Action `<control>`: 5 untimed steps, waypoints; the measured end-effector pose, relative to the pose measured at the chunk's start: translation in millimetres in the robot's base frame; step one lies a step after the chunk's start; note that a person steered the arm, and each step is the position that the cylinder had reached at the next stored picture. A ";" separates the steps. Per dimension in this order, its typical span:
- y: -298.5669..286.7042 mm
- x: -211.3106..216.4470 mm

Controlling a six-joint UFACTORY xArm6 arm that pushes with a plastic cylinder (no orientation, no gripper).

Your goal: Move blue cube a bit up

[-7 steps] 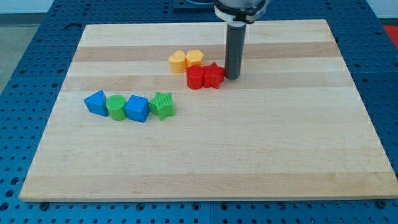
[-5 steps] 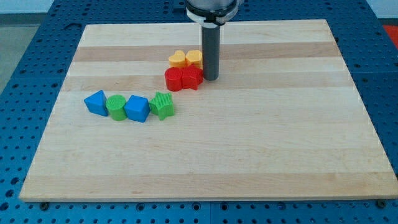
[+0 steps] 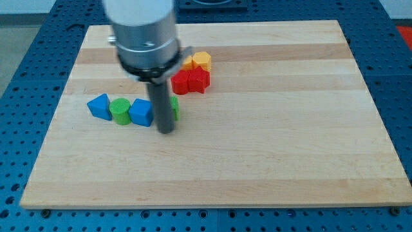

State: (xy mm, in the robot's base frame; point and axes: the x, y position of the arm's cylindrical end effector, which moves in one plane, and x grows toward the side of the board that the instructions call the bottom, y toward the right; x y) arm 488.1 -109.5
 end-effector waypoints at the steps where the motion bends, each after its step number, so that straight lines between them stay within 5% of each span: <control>1: -39.5 -14.4; 3: -65.1 -45.0; 5: -57.3 -14.5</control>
State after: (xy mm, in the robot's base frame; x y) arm 473.6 -166.8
